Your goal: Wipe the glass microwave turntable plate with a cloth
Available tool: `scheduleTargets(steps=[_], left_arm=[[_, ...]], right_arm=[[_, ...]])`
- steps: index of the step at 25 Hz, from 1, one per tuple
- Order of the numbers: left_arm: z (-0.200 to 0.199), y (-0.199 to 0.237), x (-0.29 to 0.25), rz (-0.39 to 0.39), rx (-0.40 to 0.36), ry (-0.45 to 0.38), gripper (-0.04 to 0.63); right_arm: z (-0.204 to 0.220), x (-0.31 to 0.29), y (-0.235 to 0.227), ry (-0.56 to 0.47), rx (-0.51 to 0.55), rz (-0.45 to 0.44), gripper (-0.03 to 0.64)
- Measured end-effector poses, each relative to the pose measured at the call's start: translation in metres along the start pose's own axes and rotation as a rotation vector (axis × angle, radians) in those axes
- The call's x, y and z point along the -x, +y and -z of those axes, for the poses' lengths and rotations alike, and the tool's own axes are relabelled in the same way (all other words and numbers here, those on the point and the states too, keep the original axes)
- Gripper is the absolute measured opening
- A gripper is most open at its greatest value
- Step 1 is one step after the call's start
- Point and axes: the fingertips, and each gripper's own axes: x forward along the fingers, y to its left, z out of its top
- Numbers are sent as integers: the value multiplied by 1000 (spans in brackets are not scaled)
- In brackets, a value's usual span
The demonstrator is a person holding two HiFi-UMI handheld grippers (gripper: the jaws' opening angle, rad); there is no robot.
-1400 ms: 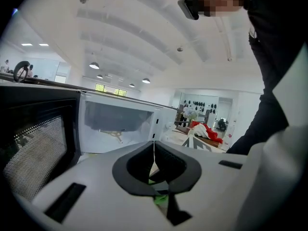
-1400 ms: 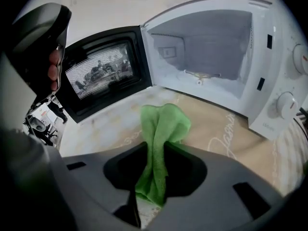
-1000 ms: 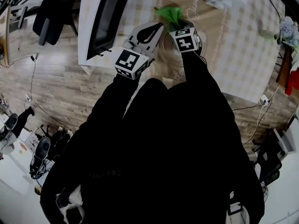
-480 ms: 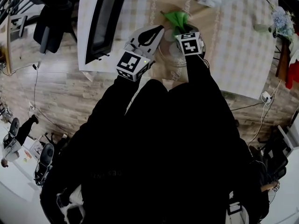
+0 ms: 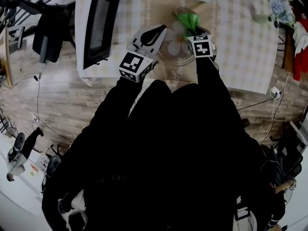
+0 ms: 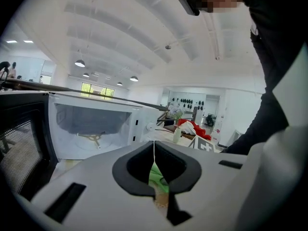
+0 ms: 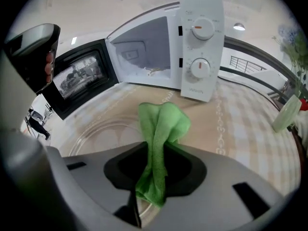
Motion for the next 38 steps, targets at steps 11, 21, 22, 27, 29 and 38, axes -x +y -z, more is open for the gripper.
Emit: scheduleTargets(steps=[11,21,22,27,29,38], left_arm=[[3,-8,1,8,-5,5,21],[14,15,15,-36,-10,13,21],[14,18,16,-43,-10,14,21],[19,34,28,-65,-7,18,21],[21,40,34,-72,0,19,21],[22,57,50,-77,6,14,21]], right_arm=[[26,22,-42,15,-71,67,112],[-4,52,-33,-62,-80,52,109],[-9,52,-27,-71,-75,44,110],[-33,49,9,-104,-49,-16,110],[-40,44,28,-113,-37,-52,110],[-48,18,113,-83,29,-158,110]])
